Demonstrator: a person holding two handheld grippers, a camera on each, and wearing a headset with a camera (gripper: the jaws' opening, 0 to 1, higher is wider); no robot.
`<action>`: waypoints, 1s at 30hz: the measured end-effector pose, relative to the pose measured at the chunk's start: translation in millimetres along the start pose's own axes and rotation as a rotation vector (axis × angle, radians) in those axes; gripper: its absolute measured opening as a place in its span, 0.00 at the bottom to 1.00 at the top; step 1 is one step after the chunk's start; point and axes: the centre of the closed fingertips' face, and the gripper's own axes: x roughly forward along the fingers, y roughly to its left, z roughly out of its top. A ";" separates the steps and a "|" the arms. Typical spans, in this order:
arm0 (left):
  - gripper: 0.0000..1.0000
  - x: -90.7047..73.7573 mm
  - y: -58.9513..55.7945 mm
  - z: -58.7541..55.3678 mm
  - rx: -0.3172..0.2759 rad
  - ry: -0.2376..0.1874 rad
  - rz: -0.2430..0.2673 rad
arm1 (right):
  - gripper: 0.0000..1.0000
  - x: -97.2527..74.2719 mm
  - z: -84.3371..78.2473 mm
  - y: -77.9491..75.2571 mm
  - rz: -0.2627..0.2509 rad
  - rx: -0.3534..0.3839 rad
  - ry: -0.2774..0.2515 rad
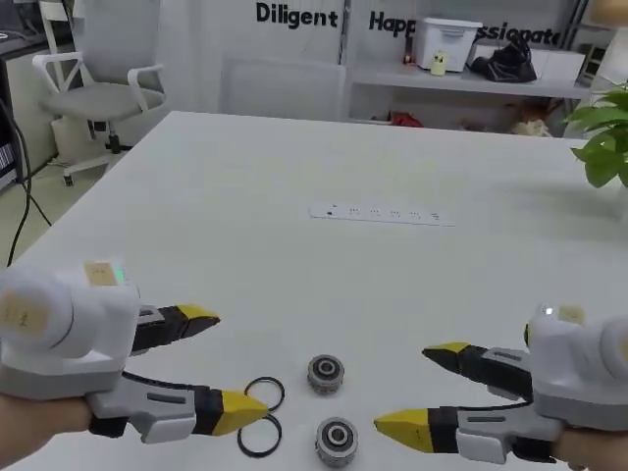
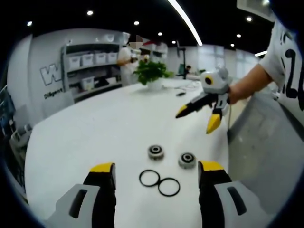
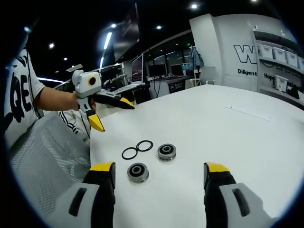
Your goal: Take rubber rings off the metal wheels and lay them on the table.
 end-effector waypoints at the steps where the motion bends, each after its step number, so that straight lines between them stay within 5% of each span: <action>1: 0.72 0.0 -0.5 -0.7 0.000 0.001 -0.001 | 0.73 -0.6 -0.9 0.2 -0.001 -0.005 0.003; 30: 0.76 -0.3 -7.2 -18.0 -0.014 0.034 -0.011 | 0.79 -6.6 -20.7 1.9 0.004 -0.021 0.028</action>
